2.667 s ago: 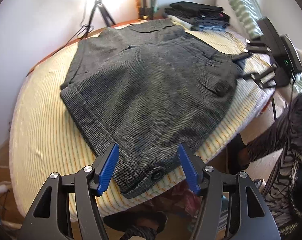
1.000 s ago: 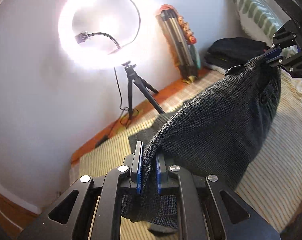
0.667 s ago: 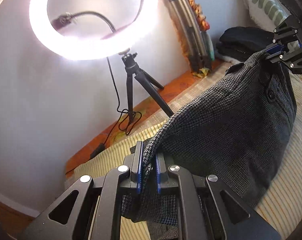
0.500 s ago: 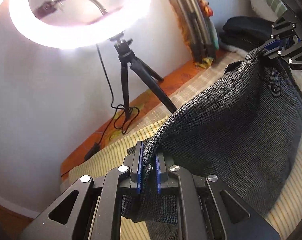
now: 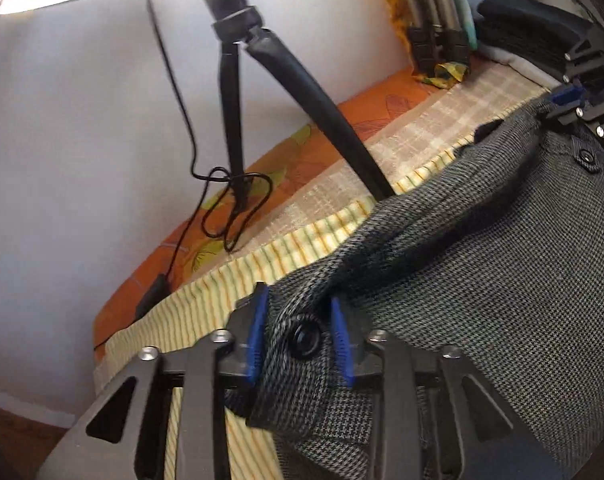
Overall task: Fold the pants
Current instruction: 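Lift the shorts with both tools and fold the hem toward the waistband, then release the shorts from both tools onto the bed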
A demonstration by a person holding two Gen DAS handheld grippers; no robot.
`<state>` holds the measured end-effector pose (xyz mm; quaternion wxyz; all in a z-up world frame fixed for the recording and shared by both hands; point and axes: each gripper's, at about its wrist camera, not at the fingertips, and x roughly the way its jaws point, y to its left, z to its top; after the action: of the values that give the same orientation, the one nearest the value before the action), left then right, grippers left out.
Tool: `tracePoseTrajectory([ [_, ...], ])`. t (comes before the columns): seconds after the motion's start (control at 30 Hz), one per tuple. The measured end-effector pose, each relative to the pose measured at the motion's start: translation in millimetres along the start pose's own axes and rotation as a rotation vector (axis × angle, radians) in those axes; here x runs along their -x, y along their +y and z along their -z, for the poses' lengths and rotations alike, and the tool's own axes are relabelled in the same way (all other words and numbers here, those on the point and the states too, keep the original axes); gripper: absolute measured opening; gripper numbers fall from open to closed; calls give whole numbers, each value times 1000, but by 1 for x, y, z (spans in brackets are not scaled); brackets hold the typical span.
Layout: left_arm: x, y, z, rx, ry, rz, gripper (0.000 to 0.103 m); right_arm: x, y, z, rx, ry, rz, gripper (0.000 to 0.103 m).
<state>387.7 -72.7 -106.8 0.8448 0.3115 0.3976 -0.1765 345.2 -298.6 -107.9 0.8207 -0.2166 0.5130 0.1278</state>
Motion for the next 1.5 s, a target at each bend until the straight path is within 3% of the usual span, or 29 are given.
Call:
tracePoseTrajectory([
  [0.13, 8, 28, 3, 75, -9, -22, 54, -2, -4, -3, -19, 8, -4, 13],
  [0.47, 40, 66, 30, 158, -39, -119, 57, -5, -10, -11, -99, 22, -12, 13],
  [0.5, 44, 66, 35, 167, -39, -115, 57, -5, -12, -11, -112, 17, -8, 15],
  [0.57, 51, 64, 43, 181, -43, -96, 57, -5, -16, -12, -144, 17, -1, 29],
  [0.6, 57, 61, 49, 183, -45, -85, 57, -1, -19, -11, -170, 16, -3, 33],
  [0.67, 68, 53, 59, 179, -58, -69, 57, 10, -21, -8, -211, -3, 10, 53],
  [0.73, 80, 43, 67, 166, -70, -53, 57, 28, -23, 0, -255, -40, 48, 63],
  [0.9, 104, 22, 81, 178, -105, 1, 57, 69, -28, 44, -460, -81, -13, 70],
  [0.97, 106, 11, 83, 189, -110, 37, 57, 83, -23, 66, -549, -94, -32, 81],
  [1.1, 109, -15, 78, 179, -134, 81, 57, 98, -3, 113, -737, -88, -80, 81],
  [1.23, 113, -48, 56, 169, -181, 162, 57, 95, 6, 158, -951, -76, -186, 81],
  [1.37, 116, -91, 39, 111, -225, 241, 57, 75, 14, 182, -1105, -54, -274, 82],
  [1.43, 109, -115, 34, 54, -224, 245, 57, 64, 15, 190, -1196, -63, -375, 82],
  [1.5, 99, -134, 31, 10, -205, 236, 57, 58, 14, 191, -1228, -86, -395, 82],
])
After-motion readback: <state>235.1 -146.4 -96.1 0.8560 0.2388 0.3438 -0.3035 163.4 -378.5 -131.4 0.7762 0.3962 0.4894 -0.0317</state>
